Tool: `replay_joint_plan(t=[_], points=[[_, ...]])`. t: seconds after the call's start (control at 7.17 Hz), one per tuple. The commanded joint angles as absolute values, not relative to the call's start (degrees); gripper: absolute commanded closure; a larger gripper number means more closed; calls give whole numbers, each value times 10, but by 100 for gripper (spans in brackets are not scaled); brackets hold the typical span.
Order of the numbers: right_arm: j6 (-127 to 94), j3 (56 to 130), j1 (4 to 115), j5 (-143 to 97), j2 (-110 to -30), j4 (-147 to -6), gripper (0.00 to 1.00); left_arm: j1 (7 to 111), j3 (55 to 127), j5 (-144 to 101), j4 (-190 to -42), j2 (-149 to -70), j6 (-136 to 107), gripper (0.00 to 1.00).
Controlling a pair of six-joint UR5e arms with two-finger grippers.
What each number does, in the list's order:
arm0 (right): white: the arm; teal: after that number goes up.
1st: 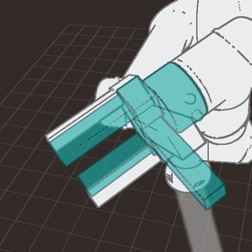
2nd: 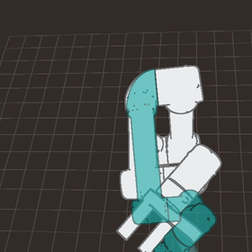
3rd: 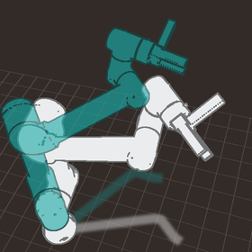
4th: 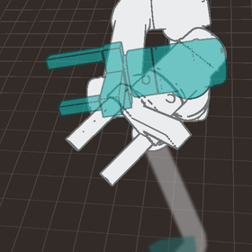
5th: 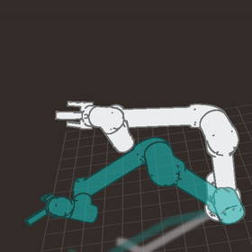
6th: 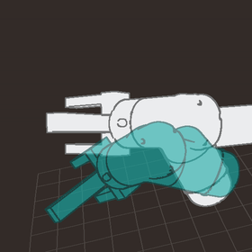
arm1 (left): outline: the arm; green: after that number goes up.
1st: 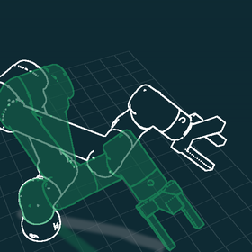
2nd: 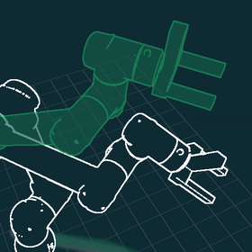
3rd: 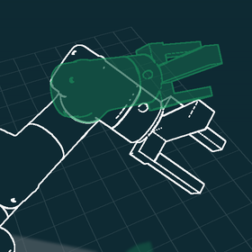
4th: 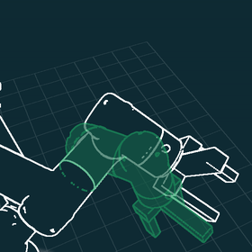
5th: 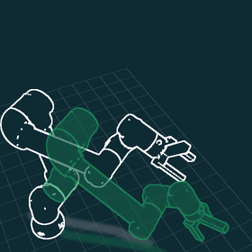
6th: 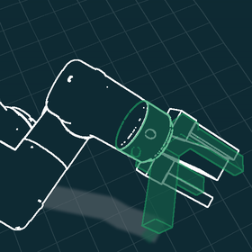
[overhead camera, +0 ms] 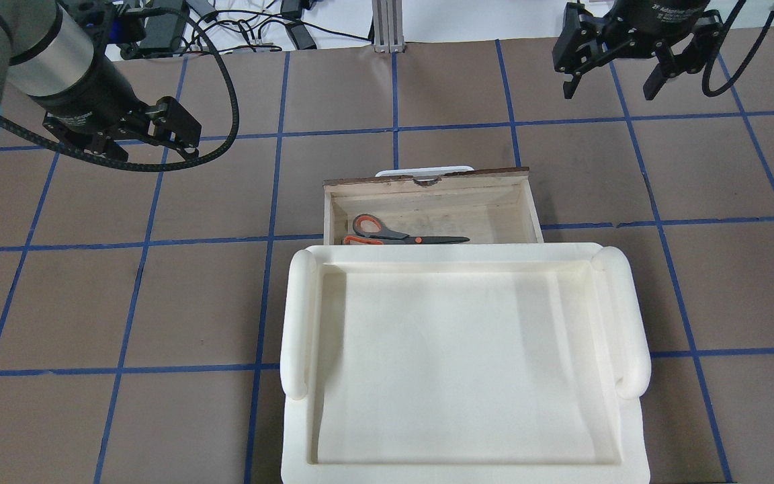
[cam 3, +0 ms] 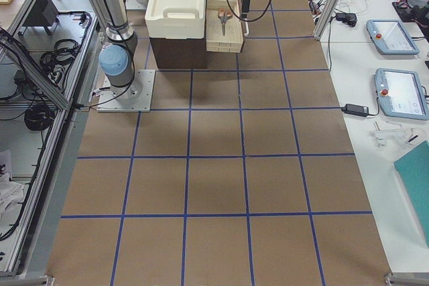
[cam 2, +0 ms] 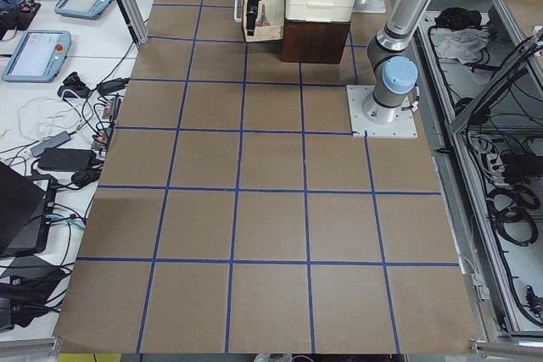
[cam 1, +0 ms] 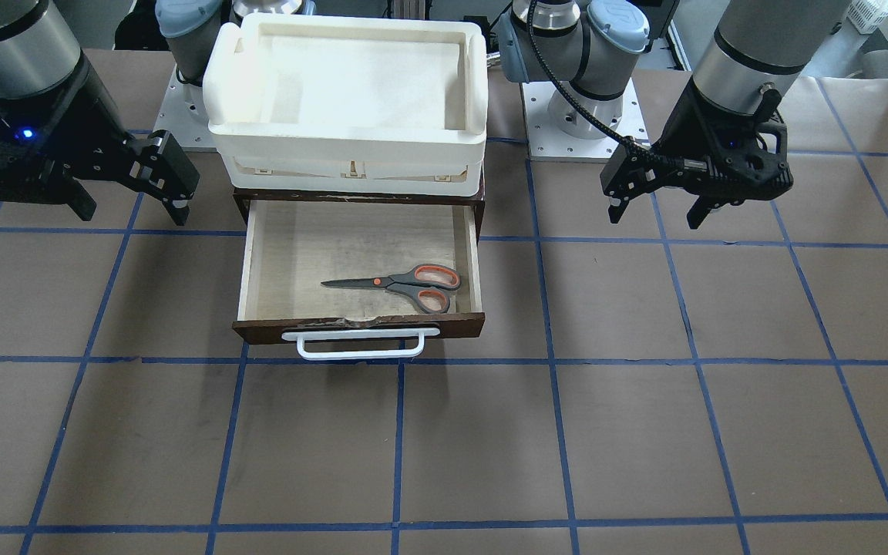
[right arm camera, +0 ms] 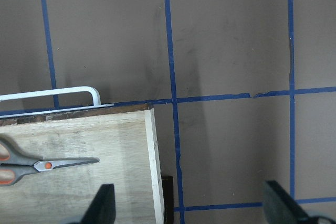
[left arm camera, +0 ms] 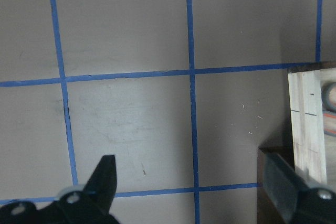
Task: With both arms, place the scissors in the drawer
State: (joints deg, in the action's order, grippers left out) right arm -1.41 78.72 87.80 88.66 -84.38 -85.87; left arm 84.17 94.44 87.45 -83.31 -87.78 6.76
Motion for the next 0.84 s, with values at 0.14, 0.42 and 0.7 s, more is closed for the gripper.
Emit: replay_joint_plan(t=[0.14,0.42,0.7], points=[[-12,787,878,886,-844,-859,0,846,947,875,-835,-874,49,0],[-12,787,878,886,-843,-859,0,863,947,894,-835,-869,47,0],[-12,788,878,885,-844,-859,0,863,949,894,-835,-866,47,0]])
